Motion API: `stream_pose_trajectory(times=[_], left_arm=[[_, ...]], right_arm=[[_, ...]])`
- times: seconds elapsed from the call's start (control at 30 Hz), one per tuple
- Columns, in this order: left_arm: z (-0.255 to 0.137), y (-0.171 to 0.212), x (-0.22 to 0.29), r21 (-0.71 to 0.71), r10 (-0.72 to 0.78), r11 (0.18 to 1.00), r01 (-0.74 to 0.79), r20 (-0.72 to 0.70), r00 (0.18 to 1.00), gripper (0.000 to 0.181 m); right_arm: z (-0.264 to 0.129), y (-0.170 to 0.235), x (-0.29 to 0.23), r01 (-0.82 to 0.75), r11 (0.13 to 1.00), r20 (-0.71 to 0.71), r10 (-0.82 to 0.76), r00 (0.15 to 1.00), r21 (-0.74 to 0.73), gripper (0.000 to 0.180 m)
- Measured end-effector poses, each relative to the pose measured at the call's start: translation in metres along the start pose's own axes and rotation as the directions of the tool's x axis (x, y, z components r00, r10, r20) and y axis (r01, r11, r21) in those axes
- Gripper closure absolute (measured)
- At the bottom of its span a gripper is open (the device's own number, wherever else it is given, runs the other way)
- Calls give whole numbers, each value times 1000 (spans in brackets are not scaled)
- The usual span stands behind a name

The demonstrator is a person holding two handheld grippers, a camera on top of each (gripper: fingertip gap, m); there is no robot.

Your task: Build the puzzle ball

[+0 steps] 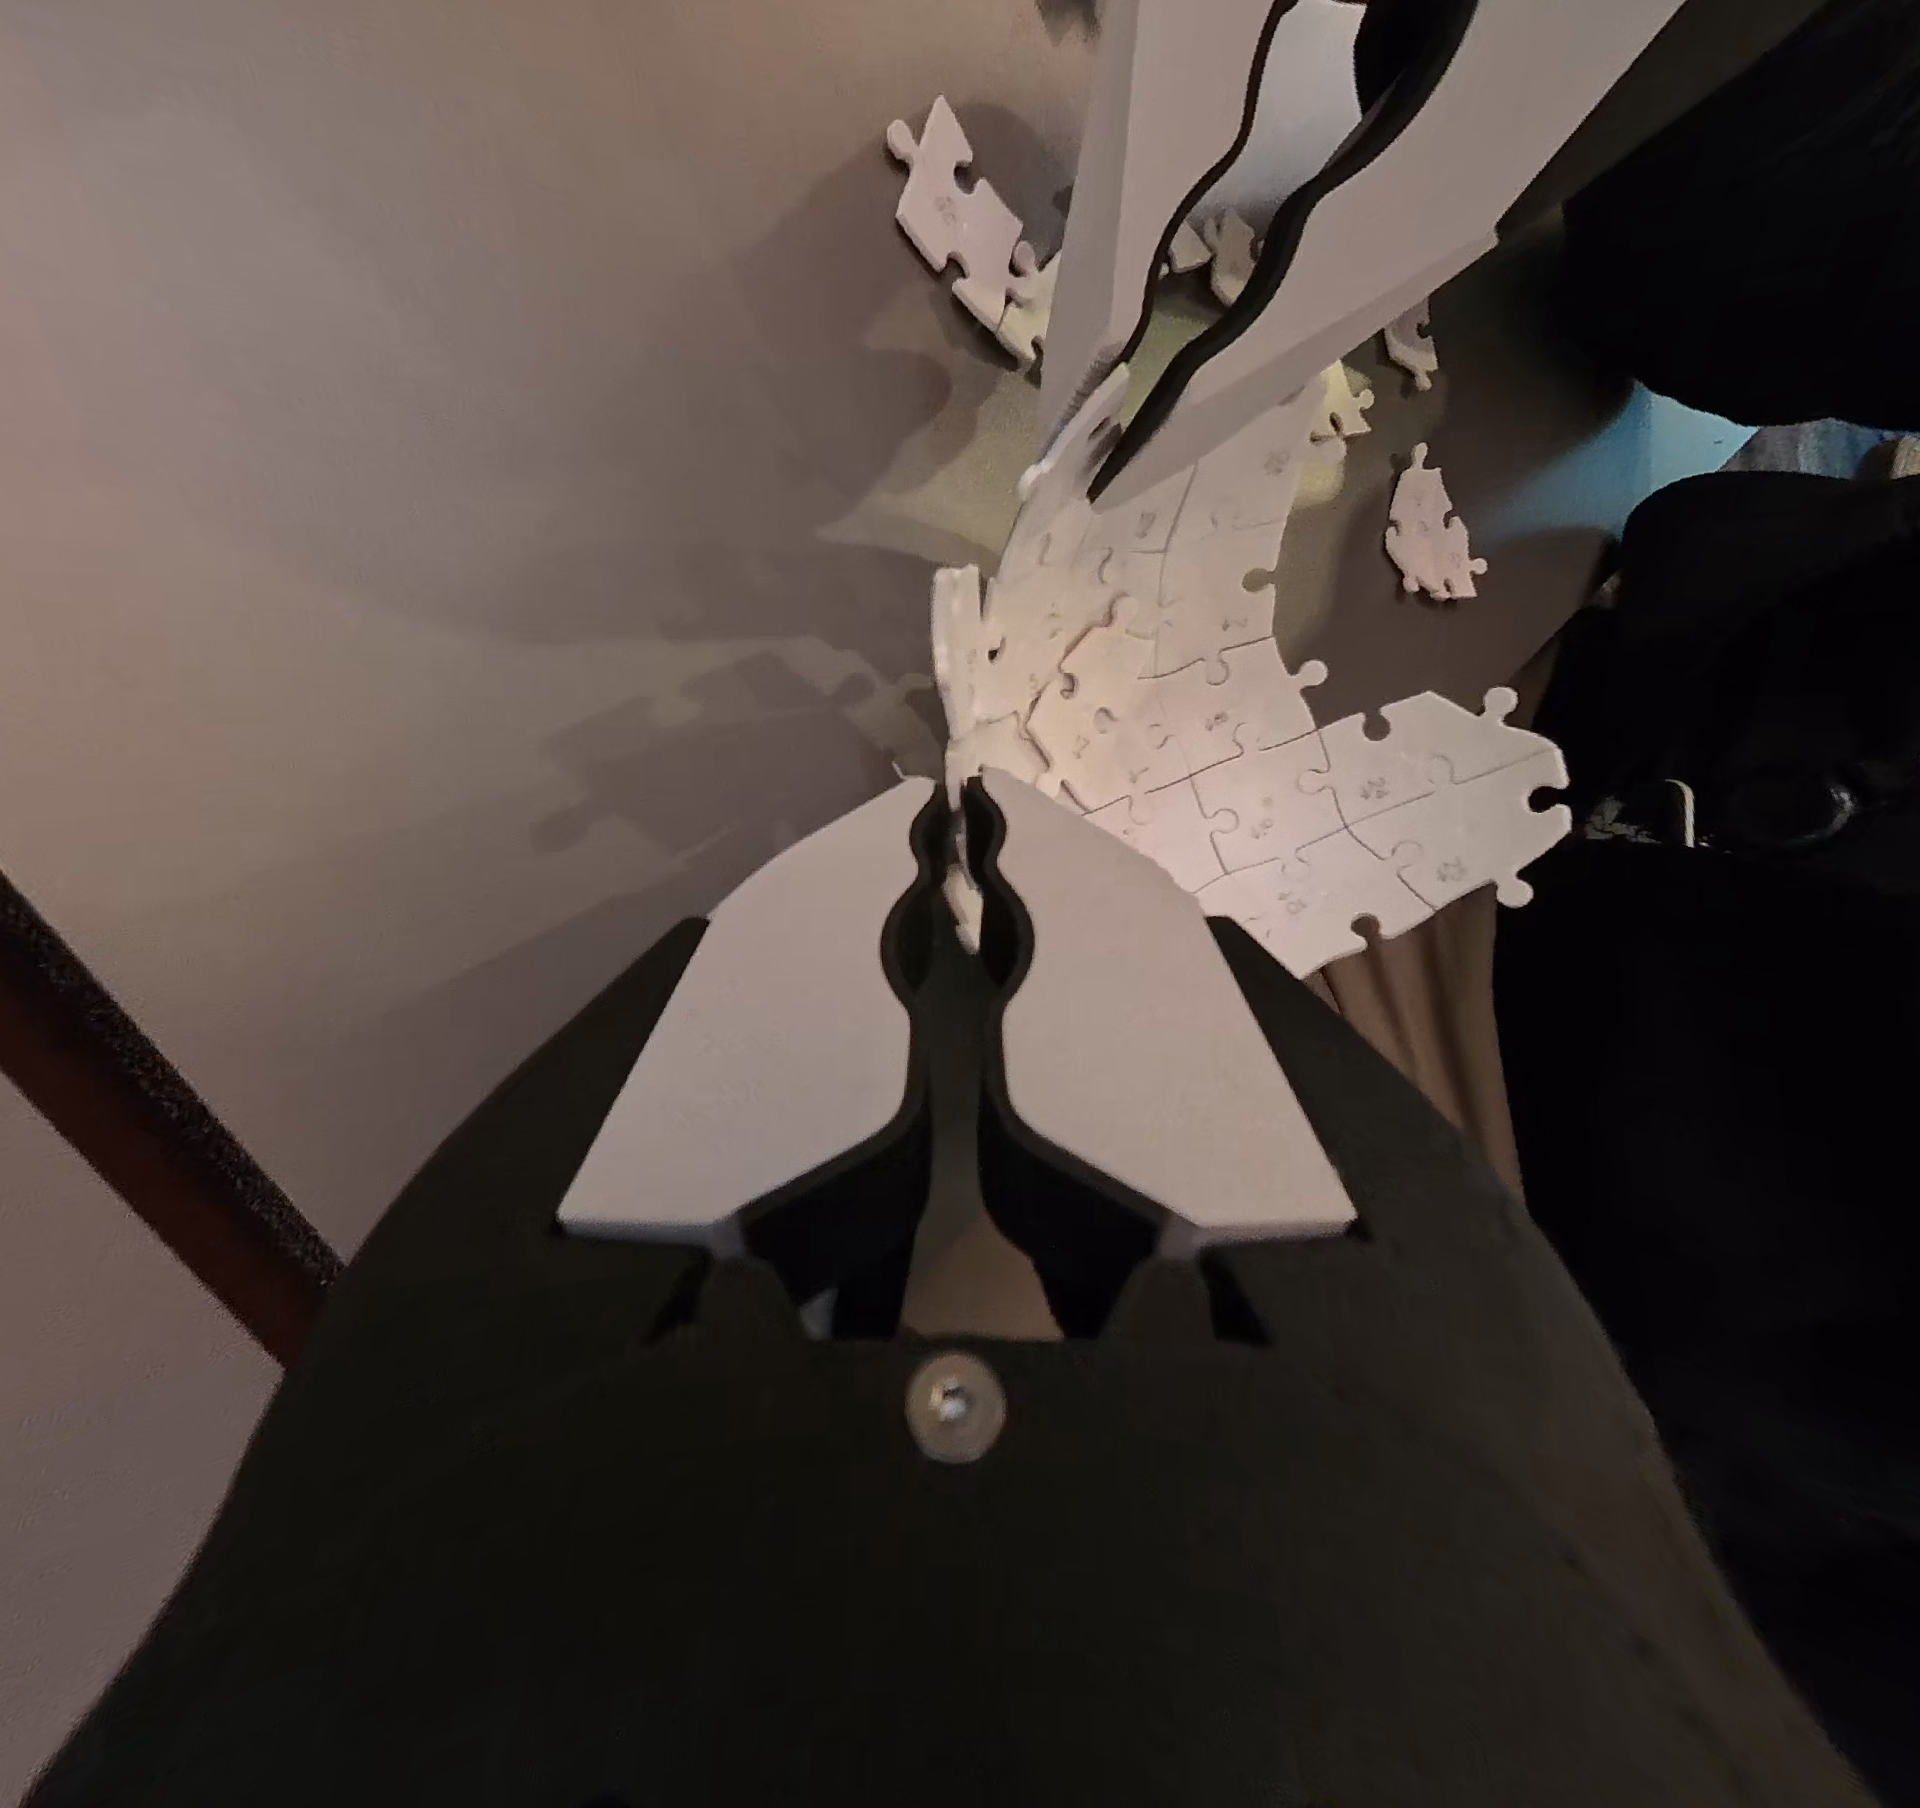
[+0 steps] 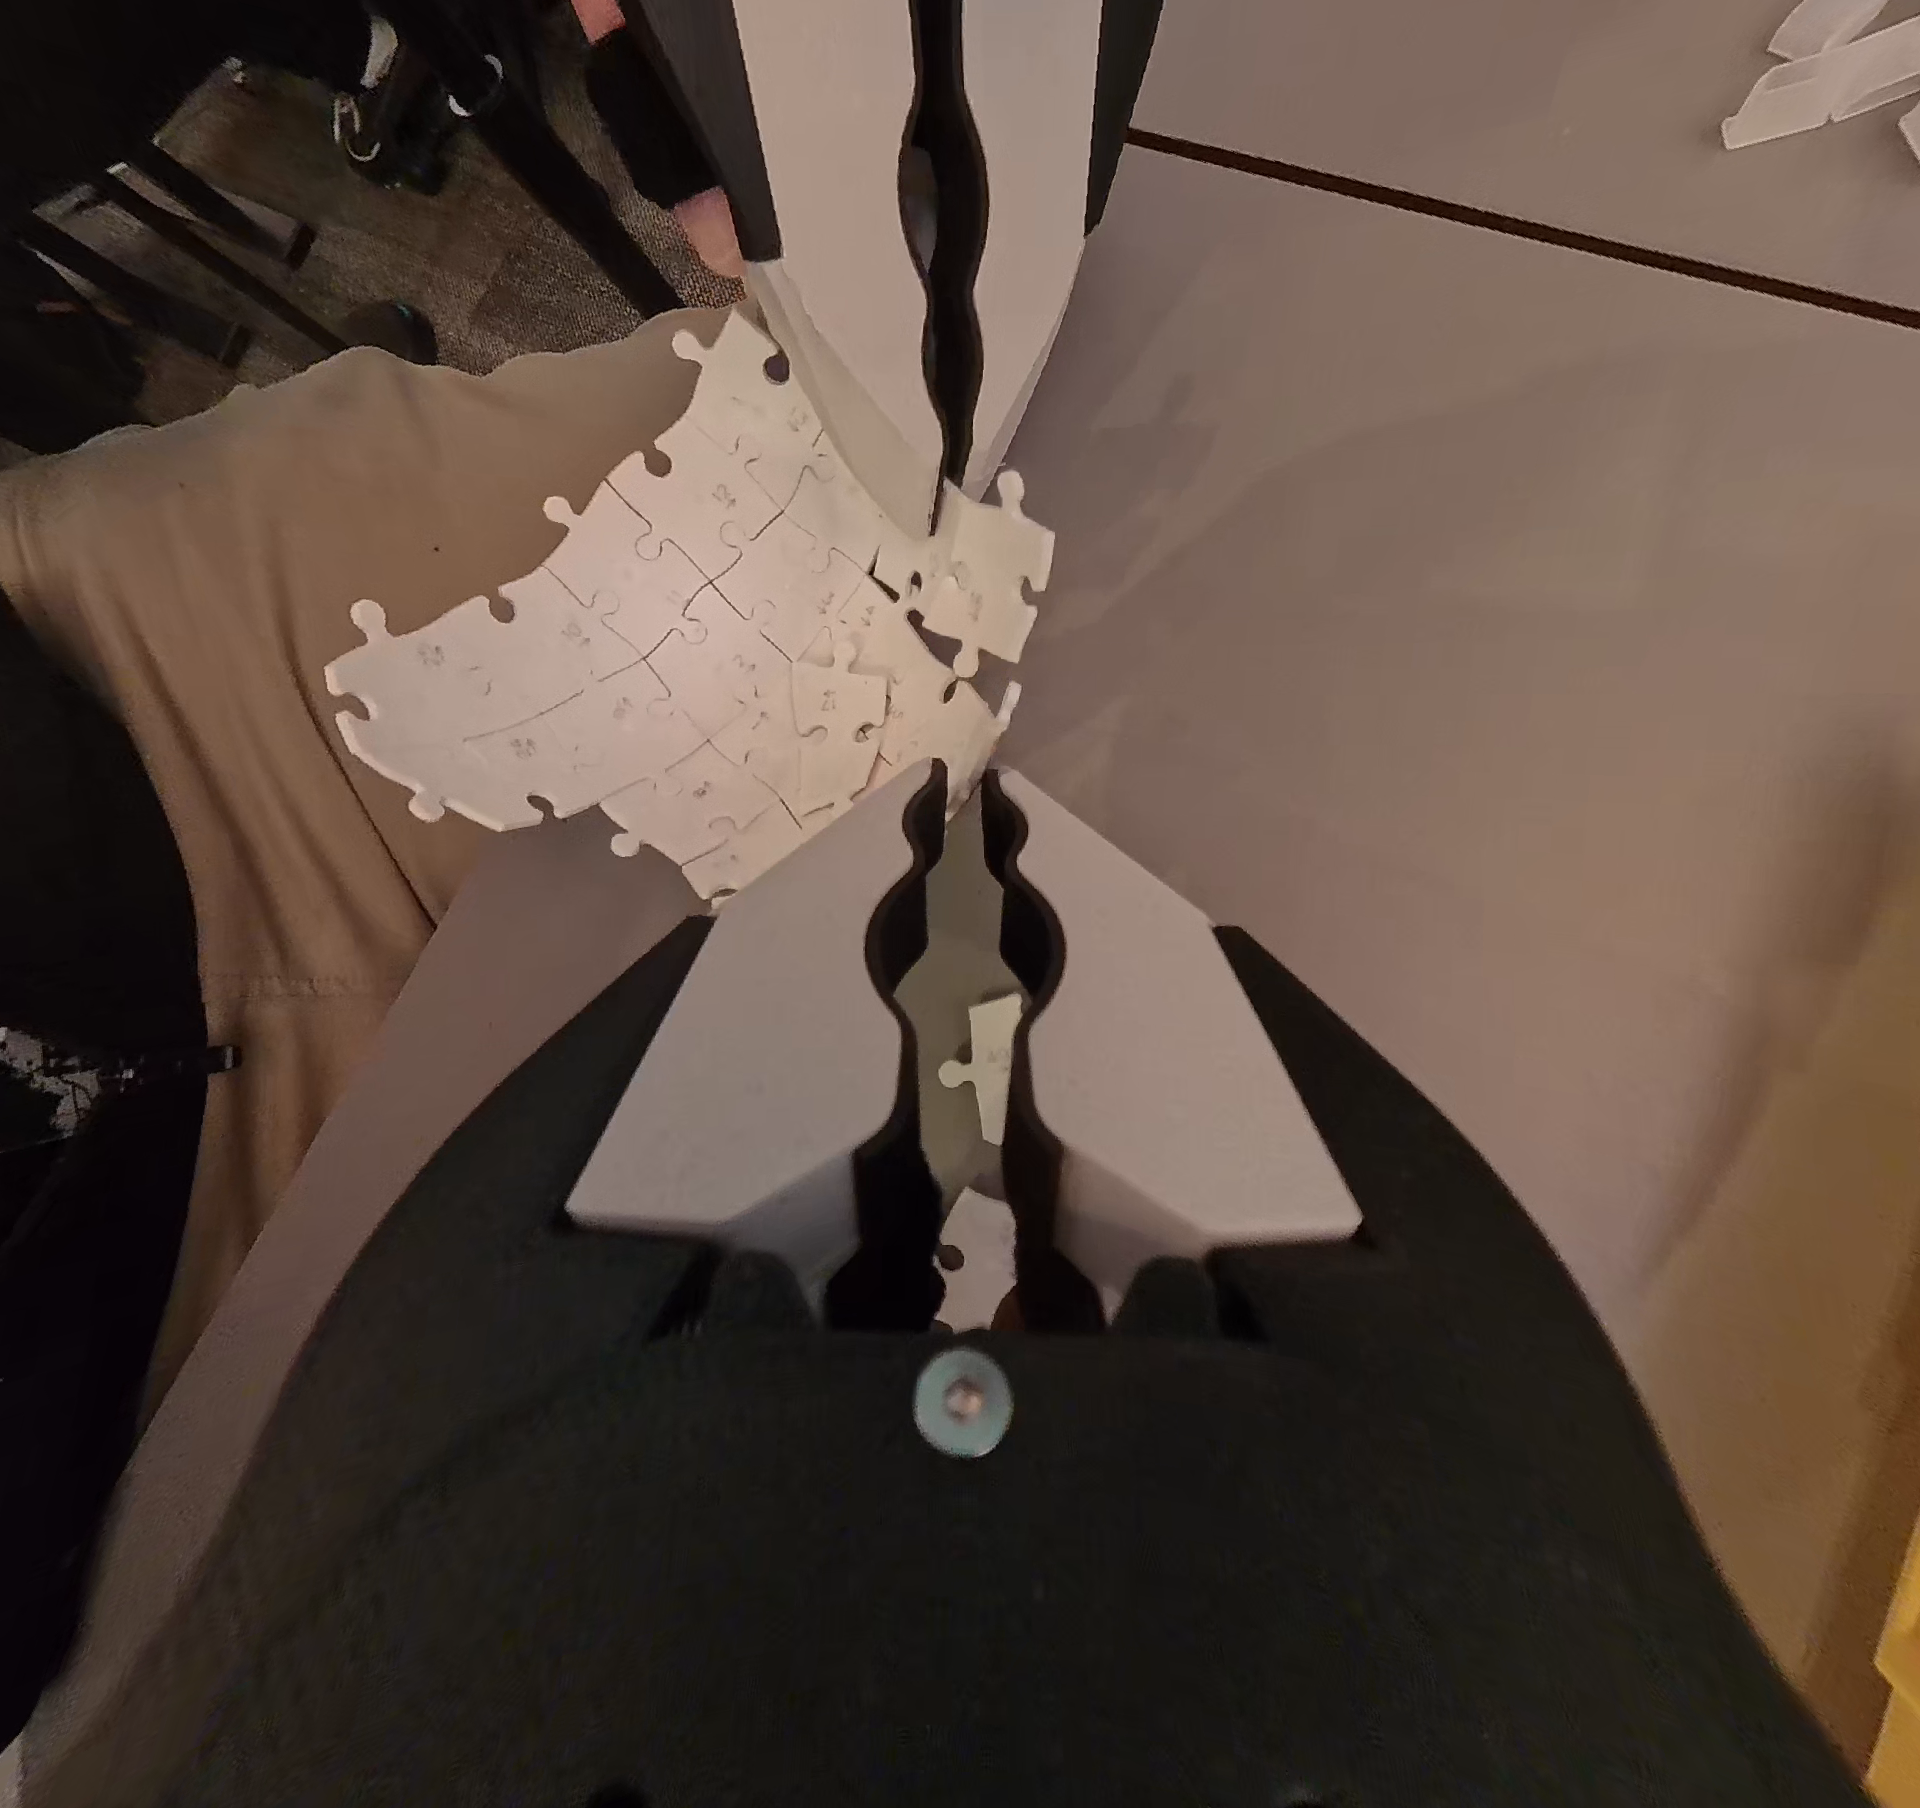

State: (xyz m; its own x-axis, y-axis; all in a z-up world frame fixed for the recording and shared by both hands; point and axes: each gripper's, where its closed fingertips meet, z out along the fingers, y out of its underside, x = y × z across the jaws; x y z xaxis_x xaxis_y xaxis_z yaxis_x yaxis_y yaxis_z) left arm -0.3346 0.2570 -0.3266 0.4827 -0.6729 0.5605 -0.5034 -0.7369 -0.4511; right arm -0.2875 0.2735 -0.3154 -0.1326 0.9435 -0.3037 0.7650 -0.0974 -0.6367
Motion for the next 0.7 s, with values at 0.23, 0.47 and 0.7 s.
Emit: stream_pose_trajectory(times=[0.23, 0.47, 0.7], left_arm=[[-1, 2, -1, -6, 8, 1000, -8, 7, 1000, 178], [0, 4, -1, -24, 21, 999, -21, 12, 1000, 178], [-1, 3, 0, -34, 26, 999, -25, 26, 999, 178]], right_arm=[[-2, -4, -1, 1, 1000, 9, -1, 1000, 25, 168], [-8, -17, 1, -30, 993, 61, 23, 998, 111, 159], [-16, -46, 2, 24, 989, 83, -37, 996, 148, 156]])
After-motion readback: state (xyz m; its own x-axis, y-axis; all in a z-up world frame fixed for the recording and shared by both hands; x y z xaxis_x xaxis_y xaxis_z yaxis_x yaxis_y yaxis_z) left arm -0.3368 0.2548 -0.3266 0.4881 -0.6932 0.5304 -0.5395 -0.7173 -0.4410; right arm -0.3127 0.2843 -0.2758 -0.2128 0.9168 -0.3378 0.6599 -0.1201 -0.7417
